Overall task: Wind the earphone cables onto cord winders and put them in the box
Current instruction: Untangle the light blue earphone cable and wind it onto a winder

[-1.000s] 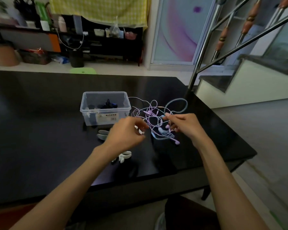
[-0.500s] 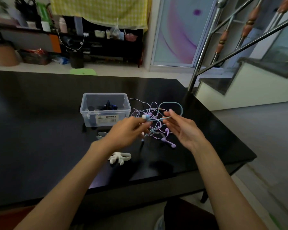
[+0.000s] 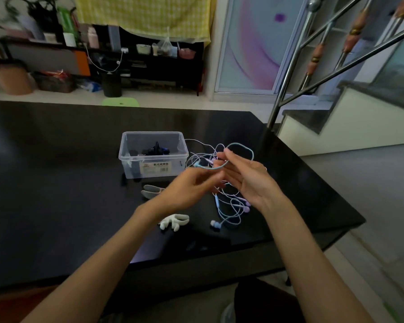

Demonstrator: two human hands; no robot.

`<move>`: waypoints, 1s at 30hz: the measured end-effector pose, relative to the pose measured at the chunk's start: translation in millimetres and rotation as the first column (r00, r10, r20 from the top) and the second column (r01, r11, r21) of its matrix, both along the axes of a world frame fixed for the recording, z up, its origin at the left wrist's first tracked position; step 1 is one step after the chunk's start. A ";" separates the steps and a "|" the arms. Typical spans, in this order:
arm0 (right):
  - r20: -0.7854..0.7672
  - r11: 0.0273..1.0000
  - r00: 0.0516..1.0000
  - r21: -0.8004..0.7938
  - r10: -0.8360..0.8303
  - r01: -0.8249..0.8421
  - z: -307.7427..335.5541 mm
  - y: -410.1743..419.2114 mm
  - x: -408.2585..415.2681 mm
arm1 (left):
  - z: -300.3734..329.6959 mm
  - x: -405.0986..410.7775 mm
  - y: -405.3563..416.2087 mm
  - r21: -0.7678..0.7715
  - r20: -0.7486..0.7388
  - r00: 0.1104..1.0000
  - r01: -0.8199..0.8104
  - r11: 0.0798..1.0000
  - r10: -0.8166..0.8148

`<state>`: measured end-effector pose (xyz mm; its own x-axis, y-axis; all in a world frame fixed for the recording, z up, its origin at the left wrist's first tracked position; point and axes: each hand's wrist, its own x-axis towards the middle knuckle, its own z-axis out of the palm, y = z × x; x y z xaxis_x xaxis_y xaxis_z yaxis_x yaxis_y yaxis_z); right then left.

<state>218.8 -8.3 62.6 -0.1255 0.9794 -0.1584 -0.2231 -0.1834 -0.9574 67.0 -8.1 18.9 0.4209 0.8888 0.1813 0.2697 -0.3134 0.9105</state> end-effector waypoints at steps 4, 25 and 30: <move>0.374 0.987 0.921 0.151 -0.112 0.058 -2.7 -1.6 7.6 | 10.5 -6.9 8.1 -0.002 0.167 0.977 -0.133 0.991 0.132; 0.998 0.763 0.039 0.066 -0.054 -0.643 -61.2 -8.2 -6.7 | 9.6 54.5 76.6 -0.560 -0.292 0.956 -0.157 0.814 -0.016; 0.950 0.769 0.116 -0.158 0.289 -0.620 -34.2 5.4 17.2 | -3.9 47.0 95.9 0.011 -0.643 0.739 -0.252 0.968 0.200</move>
<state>236.0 -2.9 28.4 -0.4984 0.8070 -0.3169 0.8310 0.3406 -0.4398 114.0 87.7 15.0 0.2008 0.9720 -0.1220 0.8469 -0.1096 0.5203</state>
